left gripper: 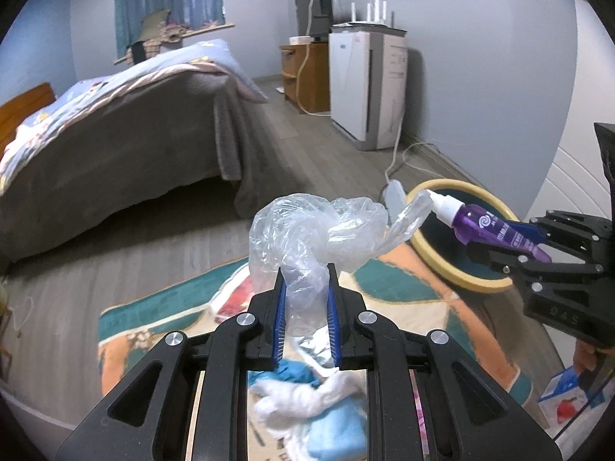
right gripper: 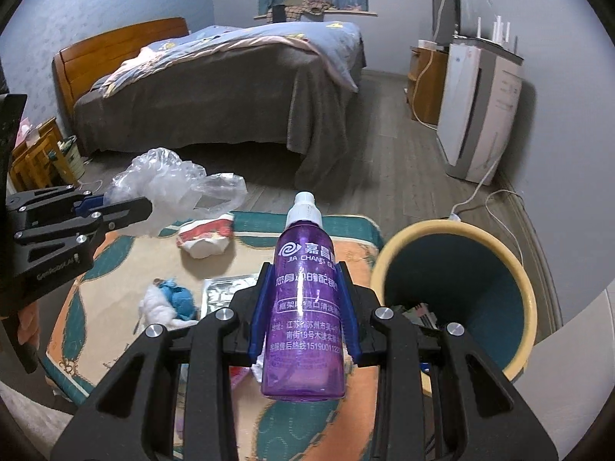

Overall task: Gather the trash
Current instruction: 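Grasp the purple spray bottle with right tool while left tool grasps clear plastic bag, then carry bottle and bag over the bin and open both tools to drop them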

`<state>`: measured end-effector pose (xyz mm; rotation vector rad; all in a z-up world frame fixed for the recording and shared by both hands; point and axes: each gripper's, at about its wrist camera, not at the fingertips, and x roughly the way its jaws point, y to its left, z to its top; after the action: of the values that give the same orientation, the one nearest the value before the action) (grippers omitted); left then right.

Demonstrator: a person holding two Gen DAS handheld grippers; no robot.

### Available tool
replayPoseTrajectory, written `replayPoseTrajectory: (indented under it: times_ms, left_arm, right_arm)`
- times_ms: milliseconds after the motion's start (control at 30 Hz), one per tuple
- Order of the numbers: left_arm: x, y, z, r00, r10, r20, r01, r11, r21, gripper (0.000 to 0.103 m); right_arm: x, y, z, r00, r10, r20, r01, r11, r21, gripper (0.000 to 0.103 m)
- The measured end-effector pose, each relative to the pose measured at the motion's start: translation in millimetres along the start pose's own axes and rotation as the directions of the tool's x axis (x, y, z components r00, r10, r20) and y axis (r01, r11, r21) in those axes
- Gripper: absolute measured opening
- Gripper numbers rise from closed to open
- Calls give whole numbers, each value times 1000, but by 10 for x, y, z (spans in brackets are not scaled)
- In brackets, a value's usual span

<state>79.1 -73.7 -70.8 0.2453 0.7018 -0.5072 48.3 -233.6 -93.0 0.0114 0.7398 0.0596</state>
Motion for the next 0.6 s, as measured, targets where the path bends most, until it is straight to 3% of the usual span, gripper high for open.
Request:
replayPoseTrajectory:
  times_ms: [600]
  left_arm:
    - [499, -653, 145, 996, -64, -61, 69, 994, 80, 19]
  right_arm:
    - [-22, -914, -240, 998, -67, -15, 69, 989, 132, 32]
